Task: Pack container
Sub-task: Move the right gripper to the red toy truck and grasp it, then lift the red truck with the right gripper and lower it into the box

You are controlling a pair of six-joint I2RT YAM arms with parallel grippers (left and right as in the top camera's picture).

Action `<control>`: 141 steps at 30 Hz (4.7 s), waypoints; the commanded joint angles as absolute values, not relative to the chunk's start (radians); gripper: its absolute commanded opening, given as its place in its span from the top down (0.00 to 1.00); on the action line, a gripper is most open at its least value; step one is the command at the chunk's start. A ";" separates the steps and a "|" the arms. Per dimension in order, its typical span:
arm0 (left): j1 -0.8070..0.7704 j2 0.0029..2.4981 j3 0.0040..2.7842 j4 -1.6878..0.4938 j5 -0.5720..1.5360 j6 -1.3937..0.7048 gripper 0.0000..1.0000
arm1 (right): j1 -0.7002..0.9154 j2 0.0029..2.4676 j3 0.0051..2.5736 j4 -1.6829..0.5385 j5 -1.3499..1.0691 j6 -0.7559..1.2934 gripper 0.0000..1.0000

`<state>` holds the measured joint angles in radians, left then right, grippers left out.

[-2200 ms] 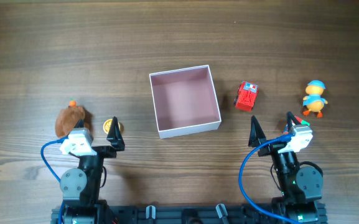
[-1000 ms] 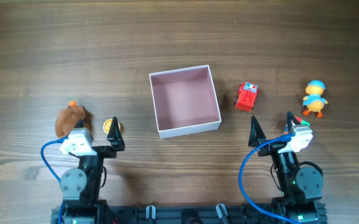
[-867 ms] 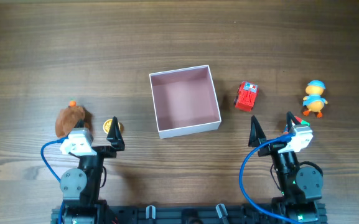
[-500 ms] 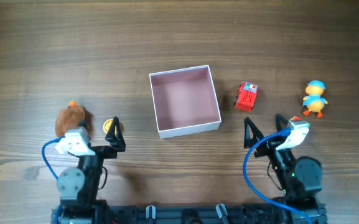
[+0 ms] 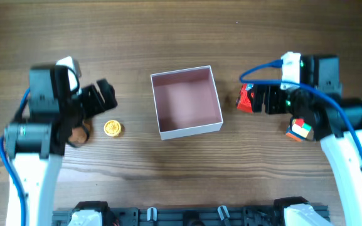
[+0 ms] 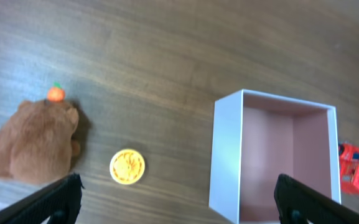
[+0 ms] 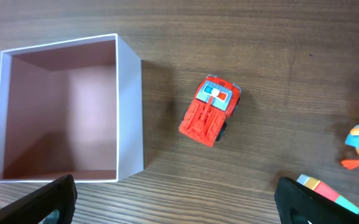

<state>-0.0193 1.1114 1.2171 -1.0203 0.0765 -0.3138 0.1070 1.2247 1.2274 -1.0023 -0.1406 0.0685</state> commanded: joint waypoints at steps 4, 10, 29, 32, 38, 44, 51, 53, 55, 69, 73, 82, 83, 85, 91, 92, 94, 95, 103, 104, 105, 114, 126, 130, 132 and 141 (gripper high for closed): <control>-0.015 1.252 1.301 -1.049 0.085 -0.323 0.00 | 0.136 1.312 1.265 -1.031 -0.149 0.010 0.80; -0.034 1.357 1.300 -1.048 0.085 -0.323 0.79 | 0.226 1.444 1.250 -0.995 -0.157 0.010 0.96; -0.238 1.770 1.300 -0.763 0.085 -0.322 0.96 | 0.366 1.772 1.250 -0.958 -0.246 0.002 0.96; -0.241 1.770 1.300 -0.727 0.085 -0.322 0.96 | 0.366 1.772 1.250 -0.958 -0.250 0.002 0.96; -0.251 1.770 1.300 -0.682 0.086 -0.322 0.96 | 0.366 1.772 1.250 -0.960 -0.273 -0.001 0.96; -0.258 1.770 1.300 -0.683 0.086 -0.322 0.96 | 0.366 1.772 1.250 -0.959 -0.319 -0.023 0.95; -0.257 1.756 1.300 -0.692 0.085 -0.321 0.83 | 0.365 1.769 1.251 -0.938 -0.209 0.053 0.91; -0.250 1.714 1.301 -0.706 0.060 -0.318 0.74 | 0.365 1.753 1.276 -0.949 -0.078 0.116 0.89; -0.240 1.653 1.302 -0.741 -0.004 -0.319 0.57 | 0.365 1.723 1.338 -0.983 -0.027 0.133 0.85; -0.120 1.345 1.302 -0.960 -0.020 -0.319 0.21 | 0.222 1.752 1.555 -1.076 0.119 0.525 0.00; -0.120 1.345 1.302 -0.959 -0.020 -0.319 0.09 | 0.200 1.850 1.555 -1.128 0.103 0.553 0.00; -0.120 1.345 1.302 -0.959 -0.020 -0.319 0.00 | 0.200 1.997 1.541 -1.142 0.062 0.560 0.00; -0.120 1.345 1.302 -0.959 -0.020 -0.319 0.00 | 0.200 2.003 1.531 -1.137 0.062 0.560 0.00; -0.120 1.345 1.302 -0.959 -0.020 -0.319 0.00 | 0.200 2.004 1.507 -1.114 0.051 0.551 0.00; -0.120 1.345 1.302 -0.960 -0.020 -0.319 0.00 | 0.200 2.004 1.461 -1.054 0.006 0.482 0.00; -0.120 1.345 1.302 -0.959 -0.020 -0.319 0.00 | 0.200 2.004 1.461 -1.046 0.006 0.471 0.00; -0.120 1.345 1.302 -0.960 -0.020 -0.319 0.00 | 0.200 2.004 1.461 -1.033 0.006 0.466 0.00; -0.120 1.345 1.302 -0.960 -0.020 -0.319 0.00 | 0.200 2.004 1.461 -1.028 0.006 0.458 0.00; -0.120 1.345 1.302 -0.960 -0.020 -0.319 0.00 | 0.197 2.005 1.461 -1.010 0.006 0.452 0.01; -0.120 1.345 1.302 -0.960 -0.020 -0.319 0.00 | 0.194 2.005 1.461 -1.010 0.006 0.452 0.01; -0.120 1.345 1.302 -0.960 -0.020 -0.319 0.01 | 0.187 2.005 1.460 -1.009 0.006 0.452 0.00; -0.120 1.345 1.302 -0.960 -0.020 -0.319 0.00 | 0.176 2.005 1.457 -1.019 0.006 0.418 0.06; -0.120 1.345 1.302 -0.960 -0.020 -0.319 0.00 | 0.176 2.005 1.380 -0.970 0.006 0.420 0.22; -0.120 1.345 1.302 -0.960 -0.020 -0.319 0.00 | 0.176 2.005 1.381 -0.932 0.010 0.392 0.21; -0.120 1.345 1.302 -0.960 -0.020 -0.319 0.00 | 0.176 2.005 1.381 -0.931 0.010 0.392 0.22; -0.120 1.345 1.302 -0.959 -0.020 -0.319 0.00 | 0.176 1.986 1.382 -0.935 0.029 0.393 0.26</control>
<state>-0.1238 1.3582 1.2888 -0.9585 -0.0109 -0.3206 0.1776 1.9934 1.3888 -0.9344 0.0193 0.3985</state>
